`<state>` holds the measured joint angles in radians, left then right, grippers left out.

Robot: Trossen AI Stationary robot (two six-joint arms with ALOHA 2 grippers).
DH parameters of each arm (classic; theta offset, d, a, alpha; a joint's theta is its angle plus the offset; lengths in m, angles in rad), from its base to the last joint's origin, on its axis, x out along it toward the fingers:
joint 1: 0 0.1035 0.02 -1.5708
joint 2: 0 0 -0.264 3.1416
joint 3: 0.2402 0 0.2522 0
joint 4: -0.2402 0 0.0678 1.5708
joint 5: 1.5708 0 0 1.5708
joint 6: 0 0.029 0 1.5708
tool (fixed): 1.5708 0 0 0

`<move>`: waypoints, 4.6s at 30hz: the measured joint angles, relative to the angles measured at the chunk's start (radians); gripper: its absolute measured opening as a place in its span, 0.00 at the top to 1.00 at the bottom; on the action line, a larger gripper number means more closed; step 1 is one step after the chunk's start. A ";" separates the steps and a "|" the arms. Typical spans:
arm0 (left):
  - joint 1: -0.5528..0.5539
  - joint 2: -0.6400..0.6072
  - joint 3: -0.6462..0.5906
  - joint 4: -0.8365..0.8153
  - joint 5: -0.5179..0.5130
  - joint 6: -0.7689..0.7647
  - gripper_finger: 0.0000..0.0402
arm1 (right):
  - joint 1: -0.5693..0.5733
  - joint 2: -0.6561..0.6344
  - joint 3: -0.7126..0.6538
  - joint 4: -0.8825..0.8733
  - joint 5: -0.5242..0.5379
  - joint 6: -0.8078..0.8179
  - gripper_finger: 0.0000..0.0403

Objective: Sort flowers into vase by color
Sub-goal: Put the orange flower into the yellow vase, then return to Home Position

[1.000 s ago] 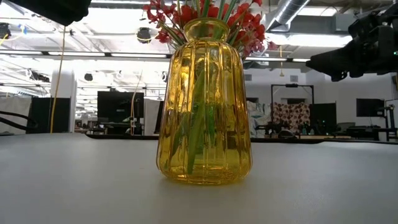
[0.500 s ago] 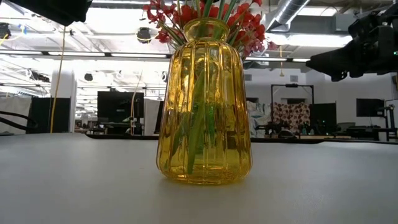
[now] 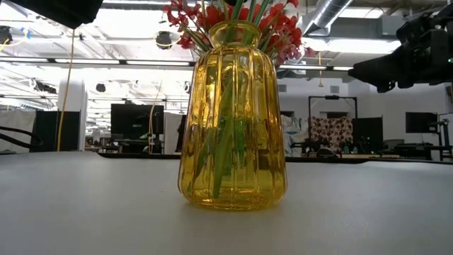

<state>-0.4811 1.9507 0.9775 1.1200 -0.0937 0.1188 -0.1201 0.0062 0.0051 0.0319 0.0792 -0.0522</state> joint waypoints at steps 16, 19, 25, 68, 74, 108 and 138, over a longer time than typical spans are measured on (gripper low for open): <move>-0.074 0.000 0.000 0.040 -0.203 0.114 1.00 | 0.000 0.000 0.000 0.000 0.000 0.000 0.58; -0.088 0.000 0.000 0.039 -0.260 0.126 1.00 | 0.000 0.000 0.000 0.000 0.000 0.000 0.58; -0.102 0.000 0.000 0.009 -0.325 0.124 0.96 | 0.000 0.000 0.000 0.000 0.000 0.000 0.58; -0.021 -0.683 -0.050 -0.835 -0.407 0.103 1.00 | 0.000 0.000 0.000 0.000 0.000 0.000 0.58; 0.124 -0.981 -0.394 -0.599 -0.253 0.079 1.00 | 0.000 0.000 0.000 0.000 0.000 0.000 0.58; 0.329 -1.947 -0.937 -0.952 -0.199 0.036 1.00 | 0.000 0.000 0.000 0.000 0.000 0.000 0.58; 0.586 -1.891 -0.969 -1.085 0.033 -0.079 1.00 | 0.000 0.000 0.000 0.000 0.000 0.000 0.58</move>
<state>0.1047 0.0597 0.0086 0.0352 -0.0608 0.0395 -0.1200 0.0059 0.0048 0.0322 0.0792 -0.0524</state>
